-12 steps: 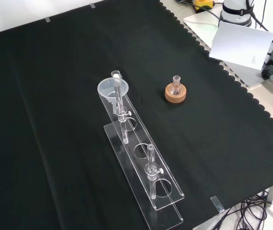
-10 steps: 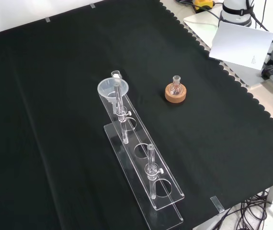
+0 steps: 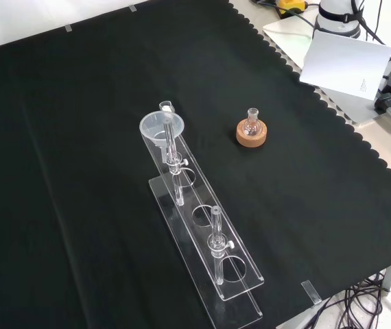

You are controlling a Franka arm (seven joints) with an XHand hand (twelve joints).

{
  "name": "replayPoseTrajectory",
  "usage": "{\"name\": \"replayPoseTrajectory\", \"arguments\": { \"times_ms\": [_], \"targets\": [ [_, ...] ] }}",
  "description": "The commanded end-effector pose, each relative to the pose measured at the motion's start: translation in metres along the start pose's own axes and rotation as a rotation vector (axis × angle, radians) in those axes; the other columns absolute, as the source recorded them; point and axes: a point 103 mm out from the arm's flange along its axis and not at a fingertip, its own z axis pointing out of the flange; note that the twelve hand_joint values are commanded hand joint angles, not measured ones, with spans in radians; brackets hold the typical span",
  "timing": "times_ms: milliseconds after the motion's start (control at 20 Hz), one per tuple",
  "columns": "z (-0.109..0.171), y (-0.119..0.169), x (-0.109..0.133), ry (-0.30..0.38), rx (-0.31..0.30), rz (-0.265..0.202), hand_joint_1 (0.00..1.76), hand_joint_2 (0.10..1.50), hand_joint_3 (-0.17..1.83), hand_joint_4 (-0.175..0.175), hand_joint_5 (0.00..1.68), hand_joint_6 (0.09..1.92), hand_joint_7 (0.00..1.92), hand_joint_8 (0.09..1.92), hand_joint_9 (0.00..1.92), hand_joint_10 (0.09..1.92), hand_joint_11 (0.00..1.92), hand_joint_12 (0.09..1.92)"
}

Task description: Pick up the funnel from the transparent funnel stand.

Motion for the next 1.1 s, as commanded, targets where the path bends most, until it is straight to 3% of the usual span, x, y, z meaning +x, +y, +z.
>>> {"name": "replayPoseTrajectory", "arguments": {
  "times_ms": [50,250,400,750,1000,1050,1100],
  "targets": [
    [-0.001,0.031,0.011,-0.033,0.02,-0.058,0.29,0.58,0.06,0.054,0.0,0.09,0.0,0.09,0.0,0.09,0.0,0.68],
    [0.006,0.052,0.014,-0.042,0.028,-0.126,0.34,0.59,0.05,0.051,0.0,0.09,0.0,0.09,0.0,0.09,0.0,0.68],
    [0.011,0.067,0.015,-0.019,0.049,-0.157,0.36,0.59,0.05,0.025,0.0,0.09,0.0,0.09,0.0,0.09,0.0,0.68],
    [0.025,0.106,0.005,-0.056,0.096,-0.247,0.39,0.59,0.05,-0.007,0.0,0.09,0.0,0.09,0.0,0.09,0.0,0.69],
    [0.03,0.117,0.023,-0.101,0.12,-0.289,0.41,0.6,0.05,-0.013,0.0,0.09,0.0,0.09,0.0,0.09,0.0,0.7],
    [0.032,0.119,0.033,-0.091,0.125,-0.285,0.42,0.61,0.05,-0.013,0.0,0.09,0.0,0.09,0.0,0.09,0.0,0.7],
    [0.033,0.121,0.061,-0.091,0.13,-0.272,0.42,0.61,0.05,-0.014,0.0,0.09,0.0,0.09,0.0,0.09,0.0,0.7]
  ]
}}
